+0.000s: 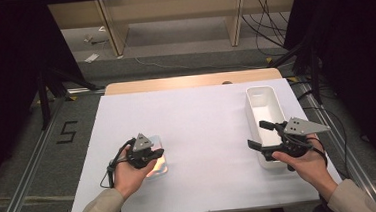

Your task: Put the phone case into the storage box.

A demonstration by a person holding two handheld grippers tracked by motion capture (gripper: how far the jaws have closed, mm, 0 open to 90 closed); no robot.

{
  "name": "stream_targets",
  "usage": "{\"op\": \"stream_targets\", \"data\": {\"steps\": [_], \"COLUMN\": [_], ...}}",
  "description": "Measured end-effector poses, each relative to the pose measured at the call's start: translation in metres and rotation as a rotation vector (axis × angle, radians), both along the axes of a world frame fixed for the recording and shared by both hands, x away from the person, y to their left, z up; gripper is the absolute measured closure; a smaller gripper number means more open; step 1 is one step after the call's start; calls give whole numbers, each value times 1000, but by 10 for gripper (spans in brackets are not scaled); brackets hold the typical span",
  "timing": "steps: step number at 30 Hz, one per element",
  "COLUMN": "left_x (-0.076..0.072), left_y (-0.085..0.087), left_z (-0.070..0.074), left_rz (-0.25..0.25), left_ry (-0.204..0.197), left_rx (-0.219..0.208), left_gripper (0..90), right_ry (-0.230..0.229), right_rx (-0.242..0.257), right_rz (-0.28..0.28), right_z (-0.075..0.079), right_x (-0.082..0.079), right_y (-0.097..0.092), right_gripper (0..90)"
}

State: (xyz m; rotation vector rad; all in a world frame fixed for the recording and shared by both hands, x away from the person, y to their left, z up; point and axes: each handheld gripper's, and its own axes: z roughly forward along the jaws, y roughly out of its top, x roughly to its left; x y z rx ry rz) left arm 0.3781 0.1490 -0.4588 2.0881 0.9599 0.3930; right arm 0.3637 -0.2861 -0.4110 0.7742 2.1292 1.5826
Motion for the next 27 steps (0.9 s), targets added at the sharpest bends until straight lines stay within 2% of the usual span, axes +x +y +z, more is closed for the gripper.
{"op": "stream_targets", "data": {"steps": [3, 5, 6, 14, 20, 27], "left_x": [2, 2, 3, 8, 8, 7], "left_y": [-5, -7, -11, -26, -28, -29], "left_z": [-5, -6, -8, -15, -19, -21], "left_rz": [0, -2, -11, -38, -62, -72], "left_ry": [40, 46, 61, 97, 138, 154], "left_rx": [8, 13, 25, 69, 96, 122], "left_gripper": [898, 899, 899, 899, 899, 899], "right_ry": [1, -2, -2, -3, 0, -2], "right_rx": [0, -2, -2, -3, -3, 0], "right_rz": [2, 2, 2, 4, 4, 2], "right_z": [0, 0, 0, 0, -1, 0], "right_x": [0, 0, 0, 0, 0, -1], "right_y": [0, 1, 1, 1, 0, 0], "right_gripper": [202, 202, 203, 203, 204, 207]}}
